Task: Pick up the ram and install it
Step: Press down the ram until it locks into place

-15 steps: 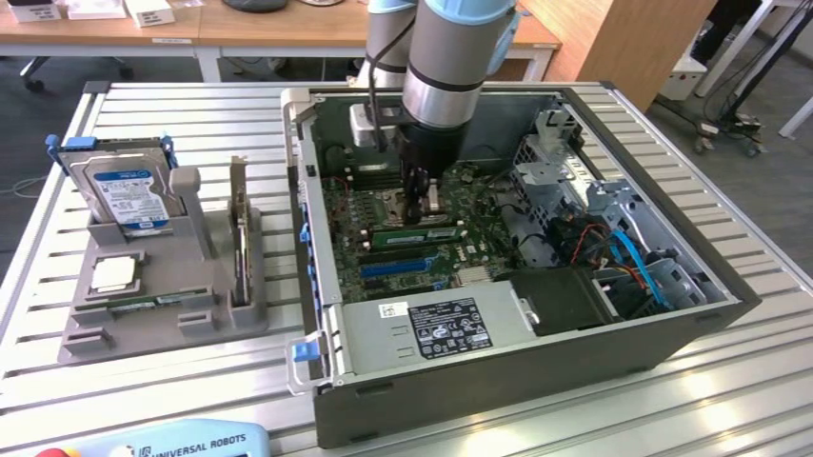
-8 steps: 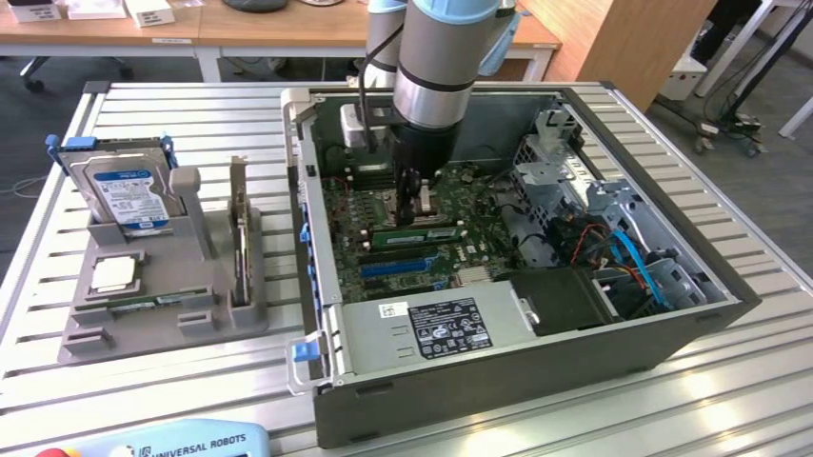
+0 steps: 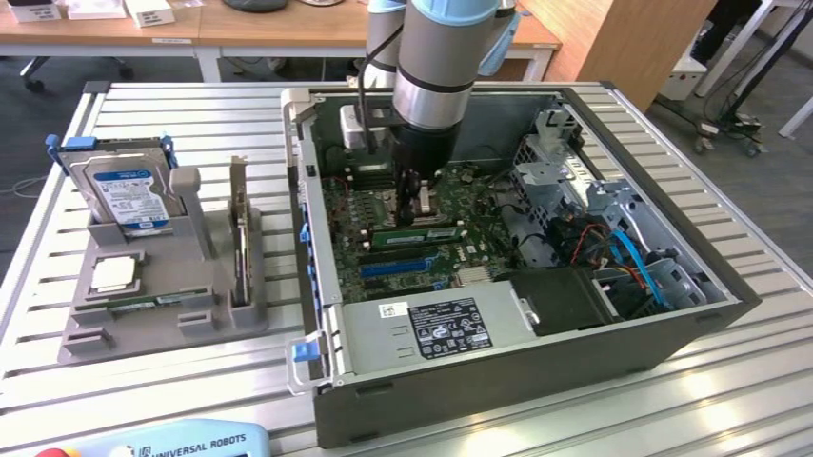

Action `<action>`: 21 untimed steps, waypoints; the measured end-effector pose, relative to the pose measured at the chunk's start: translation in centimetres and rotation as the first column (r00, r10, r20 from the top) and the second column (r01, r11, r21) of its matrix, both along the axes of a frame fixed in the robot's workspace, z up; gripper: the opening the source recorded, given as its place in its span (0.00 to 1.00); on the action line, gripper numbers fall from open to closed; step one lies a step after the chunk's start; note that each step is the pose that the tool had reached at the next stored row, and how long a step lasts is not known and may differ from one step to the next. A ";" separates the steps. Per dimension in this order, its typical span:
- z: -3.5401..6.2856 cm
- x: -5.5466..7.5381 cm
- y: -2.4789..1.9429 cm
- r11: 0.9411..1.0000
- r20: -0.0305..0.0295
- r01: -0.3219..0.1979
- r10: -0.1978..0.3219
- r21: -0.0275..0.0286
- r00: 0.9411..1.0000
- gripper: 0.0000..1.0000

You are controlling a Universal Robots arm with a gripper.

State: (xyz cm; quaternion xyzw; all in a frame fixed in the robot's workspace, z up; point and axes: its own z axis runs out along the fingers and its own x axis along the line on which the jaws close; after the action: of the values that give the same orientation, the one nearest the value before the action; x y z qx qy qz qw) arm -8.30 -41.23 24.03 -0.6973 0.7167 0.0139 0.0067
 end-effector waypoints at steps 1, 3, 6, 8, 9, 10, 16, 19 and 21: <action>-0.08 0.0 0.00 1.000 0.000 0.000 0.000 0.000 1.000 0.10; -0.25 0.0 0.00 1.000 0.000 0.000 0.000 0.000 1.000 0.10; -0.48 0.0 0.00 1.000 0.000 0.000 0.000 0.000 1.000 0.10; -0.60 0.0 0.00 1.000 0.000 0.000 0.000 0.000 1.000 0.10; -0.65 0.0 0.00 1.000 0.000 0.000 0.000 0.000 1.000 0.10; -0.70 0.0 0.00 1.000 0.000 0.000 0.000 0.000 1.000 0.10; -0.76 0.0 -0.02 1.000 0.000 0.000 0.000 0.000 1.000 0.10; -0.76 0.0 -0.08 1.000 0.000 0.000 0.000 0.000 1.000 0.10; -0.77 0.0 -0.09 1.000 0.000 0.000 0.000 0.000 1.000 0.10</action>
State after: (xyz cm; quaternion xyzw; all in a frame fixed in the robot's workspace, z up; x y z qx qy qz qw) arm -8.33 -41.31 23.27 -0.6973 0.7167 0.0139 0.0066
